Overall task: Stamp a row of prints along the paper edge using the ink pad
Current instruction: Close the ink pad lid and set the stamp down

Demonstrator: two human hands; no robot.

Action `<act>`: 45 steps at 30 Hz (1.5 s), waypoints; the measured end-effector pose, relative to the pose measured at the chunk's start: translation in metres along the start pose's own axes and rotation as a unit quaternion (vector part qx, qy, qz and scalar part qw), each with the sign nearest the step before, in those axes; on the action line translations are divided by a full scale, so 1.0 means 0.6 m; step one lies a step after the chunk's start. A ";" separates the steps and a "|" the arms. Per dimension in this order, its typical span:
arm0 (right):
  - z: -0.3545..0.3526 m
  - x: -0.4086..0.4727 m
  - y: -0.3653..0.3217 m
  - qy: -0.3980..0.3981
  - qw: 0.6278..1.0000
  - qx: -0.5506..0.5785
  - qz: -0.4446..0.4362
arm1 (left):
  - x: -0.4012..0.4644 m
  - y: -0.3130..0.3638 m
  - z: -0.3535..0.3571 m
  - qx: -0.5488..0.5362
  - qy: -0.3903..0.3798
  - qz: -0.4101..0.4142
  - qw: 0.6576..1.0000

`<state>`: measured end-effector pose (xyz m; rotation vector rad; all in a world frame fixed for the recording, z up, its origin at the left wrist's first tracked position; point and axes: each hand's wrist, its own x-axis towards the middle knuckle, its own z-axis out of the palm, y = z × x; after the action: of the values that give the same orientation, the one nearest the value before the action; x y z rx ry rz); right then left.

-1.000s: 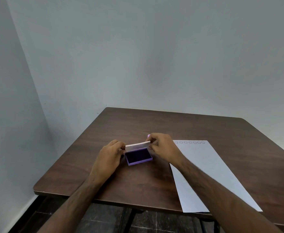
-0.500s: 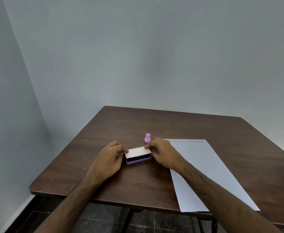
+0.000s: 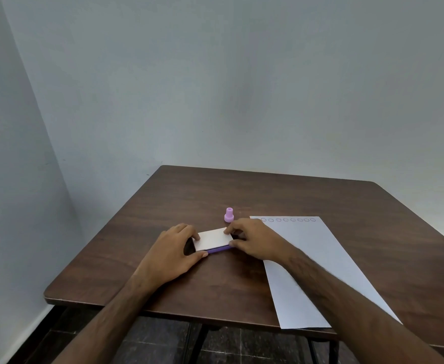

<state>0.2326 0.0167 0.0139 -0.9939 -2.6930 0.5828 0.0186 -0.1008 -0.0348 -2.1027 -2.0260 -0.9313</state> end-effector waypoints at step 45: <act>0.030 0.031 -0.025 0.043 0.996 -0.053 -0.058 | 0.001 -0.003 0.004 0.103 0.022 -0.030 0.994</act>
<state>0.2042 0.0134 0.0051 -0.8592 -2.7072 0.3692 0.0175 -0.0988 -0.0370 -1.9080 -2.0739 -0.7336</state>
